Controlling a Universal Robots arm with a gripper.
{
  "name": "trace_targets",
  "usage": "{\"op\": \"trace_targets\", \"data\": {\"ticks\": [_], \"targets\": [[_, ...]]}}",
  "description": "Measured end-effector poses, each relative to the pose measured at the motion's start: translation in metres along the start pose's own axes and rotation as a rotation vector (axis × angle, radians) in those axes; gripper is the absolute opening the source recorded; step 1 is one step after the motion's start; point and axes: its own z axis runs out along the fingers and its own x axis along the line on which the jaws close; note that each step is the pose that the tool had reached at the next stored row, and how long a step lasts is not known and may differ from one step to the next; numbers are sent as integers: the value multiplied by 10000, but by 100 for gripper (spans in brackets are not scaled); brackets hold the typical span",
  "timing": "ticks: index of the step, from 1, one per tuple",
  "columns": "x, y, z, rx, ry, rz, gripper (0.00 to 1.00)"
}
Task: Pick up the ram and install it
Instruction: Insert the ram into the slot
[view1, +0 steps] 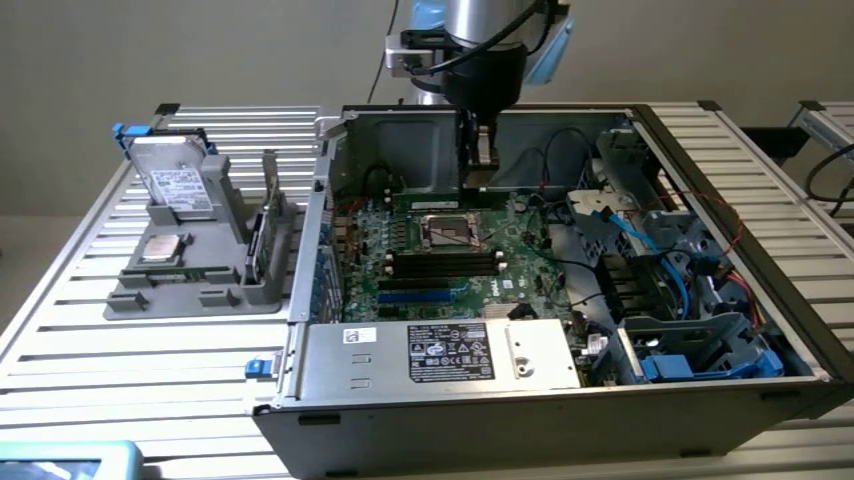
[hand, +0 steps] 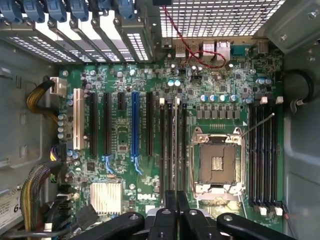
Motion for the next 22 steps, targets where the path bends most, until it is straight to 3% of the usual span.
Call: {"op": "trace_targets", "data": {"ticks": [7,15,22], "targets": [[9,-1,56,-10,0,-1,12],[-1,-2,143,0,265,1,12],[-31,-6,224,21,283,1,12]]}}
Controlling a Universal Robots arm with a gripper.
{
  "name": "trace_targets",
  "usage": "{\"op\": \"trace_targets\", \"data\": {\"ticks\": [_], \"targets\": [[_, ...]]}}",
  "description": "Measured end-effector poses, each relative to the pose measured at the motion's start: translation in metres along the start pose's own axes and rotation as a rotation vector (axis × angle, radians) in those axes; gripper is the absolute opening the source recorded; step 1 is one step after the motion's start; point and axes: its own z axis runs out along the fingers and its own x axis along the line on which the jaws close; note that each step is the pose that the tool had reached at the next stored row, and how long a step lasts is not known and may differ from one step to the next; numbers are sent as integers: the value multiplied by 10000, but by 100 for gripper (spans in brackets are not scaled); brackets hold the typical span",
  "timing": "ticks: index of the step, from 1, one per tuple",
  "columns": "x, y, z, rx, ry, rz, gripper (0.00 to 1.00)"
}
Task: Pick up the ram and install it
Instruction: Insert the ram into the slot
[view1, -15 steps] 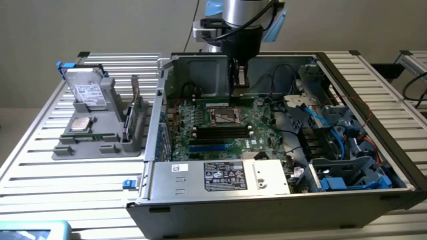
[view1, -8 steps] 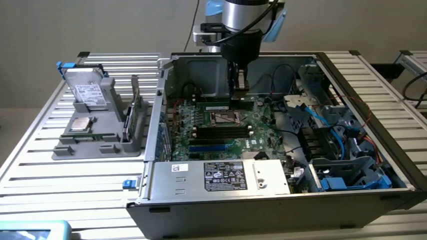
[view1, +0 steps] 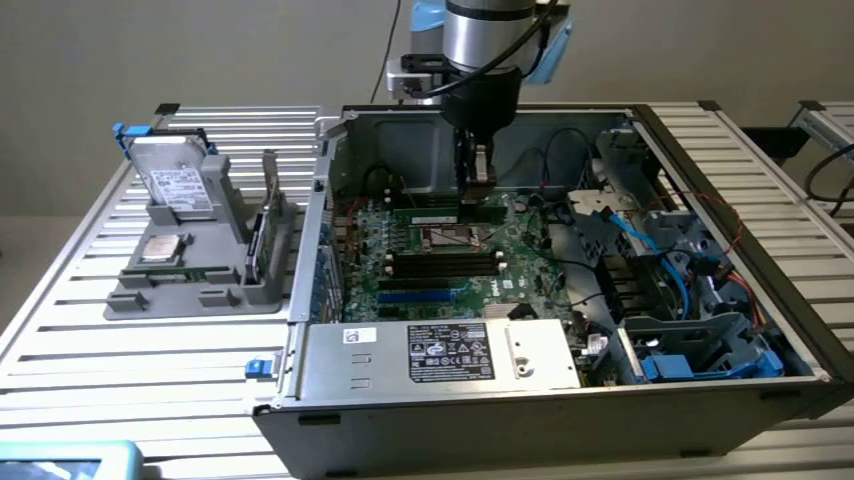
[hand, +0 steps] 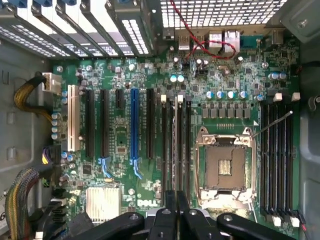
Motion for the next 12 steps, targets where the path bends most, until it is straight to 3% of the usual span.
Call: {"op": "trace_targets", "data": {"ticks": [4,12], "targets": [[69,-8,32,1,-2,0,12],[61,-9,168,0,-2,1,12]]}}
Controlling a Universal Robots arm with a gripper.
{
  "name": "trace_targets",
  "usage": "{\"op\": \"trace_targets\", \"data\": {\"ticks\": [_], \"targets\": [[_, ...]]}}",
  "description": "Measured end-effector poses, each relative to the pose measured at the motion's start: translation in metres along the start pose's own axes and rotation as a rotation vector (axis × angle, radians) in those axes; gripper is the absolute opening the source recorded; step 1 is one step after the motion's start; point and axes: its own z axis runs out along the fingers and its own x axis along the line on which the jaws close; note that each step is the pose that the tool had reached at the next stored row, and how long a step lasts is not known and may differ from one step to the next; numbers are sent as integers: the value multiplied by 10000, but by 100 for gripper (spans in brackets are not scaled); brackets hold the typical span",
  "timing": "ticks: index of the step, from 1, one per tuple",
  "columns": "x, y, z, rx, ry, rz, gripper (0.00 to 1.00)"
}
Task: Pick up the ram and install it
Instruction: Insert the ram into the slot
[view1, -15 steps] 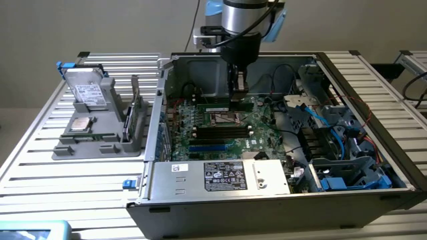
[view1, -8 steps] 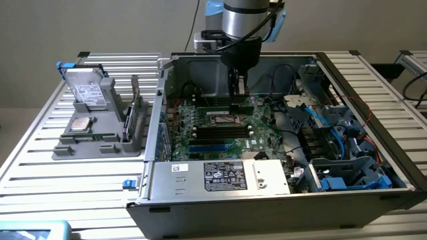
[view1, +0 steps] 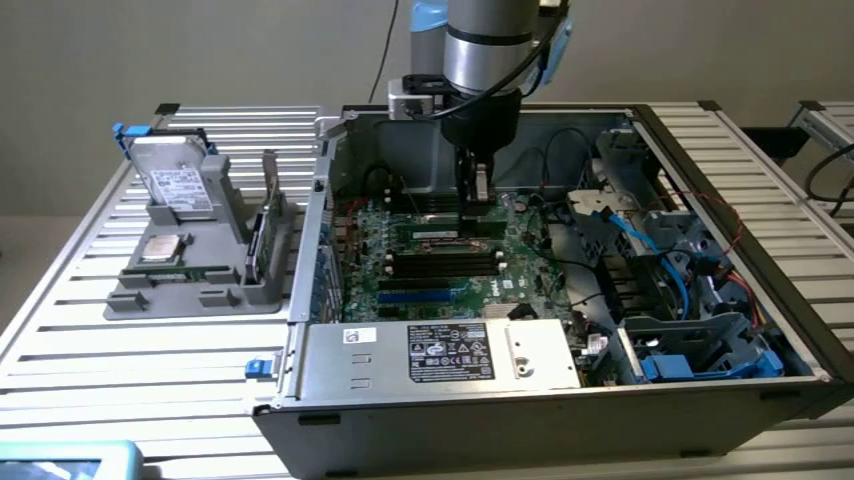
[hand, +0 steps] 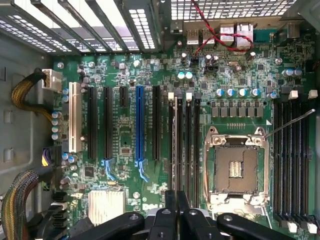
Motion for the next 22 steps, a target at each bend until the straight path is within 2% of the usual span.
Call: {"op": "trace_targets", "data": {"ticks": [8,17,19,22], "targets": [[-10,0,136,0,1,0,12],[0,-1,170,-7,12,0,12],[-1,-2,177,-6,53,-1,12],[-2,-1,185,-4,181,0,12]]}}
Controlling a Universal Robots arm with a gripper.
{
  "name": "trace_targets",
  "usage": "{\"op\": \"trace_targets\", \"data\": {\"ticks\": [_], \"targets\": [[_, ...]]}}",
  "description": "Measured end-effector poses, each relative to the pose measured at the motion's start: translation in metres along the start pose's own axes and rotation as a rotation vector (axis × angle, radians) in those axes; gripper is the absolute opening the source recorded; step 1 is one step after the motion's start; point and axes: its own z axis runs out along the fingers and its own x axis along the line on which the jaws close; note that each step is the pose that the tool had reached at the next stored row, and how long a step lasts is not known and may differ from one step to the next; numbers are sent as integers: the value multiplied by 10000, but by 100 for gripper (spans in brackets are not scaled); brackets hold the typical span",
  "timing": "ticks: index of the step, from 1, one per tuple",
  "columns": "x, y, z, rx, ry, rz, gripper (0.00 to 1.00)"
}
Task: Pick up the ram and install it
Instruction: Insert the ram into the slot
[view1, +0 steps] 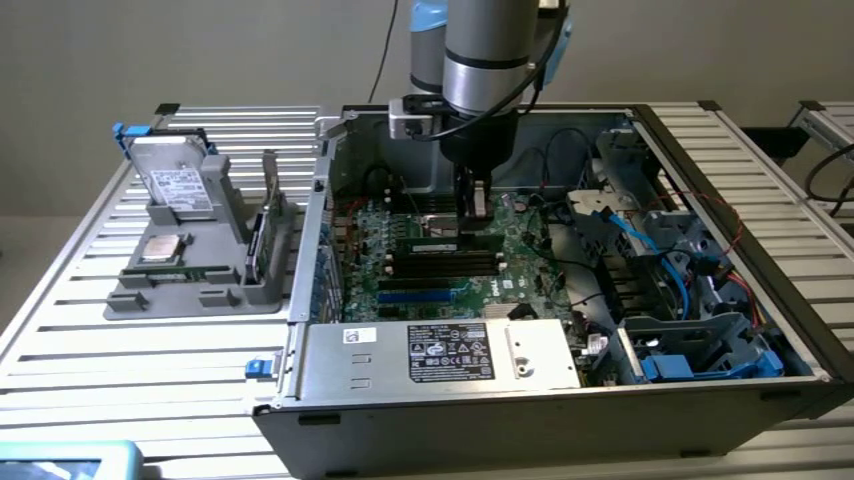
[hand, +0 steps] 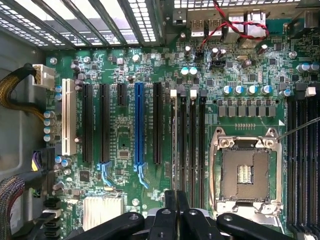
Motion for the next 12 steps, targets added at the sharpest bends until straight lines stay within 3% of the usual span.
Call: {"op": "trace_targets", "data": {"ticks": [12], "targets": [[-5,0,77,-22,80,-2,12]]}}
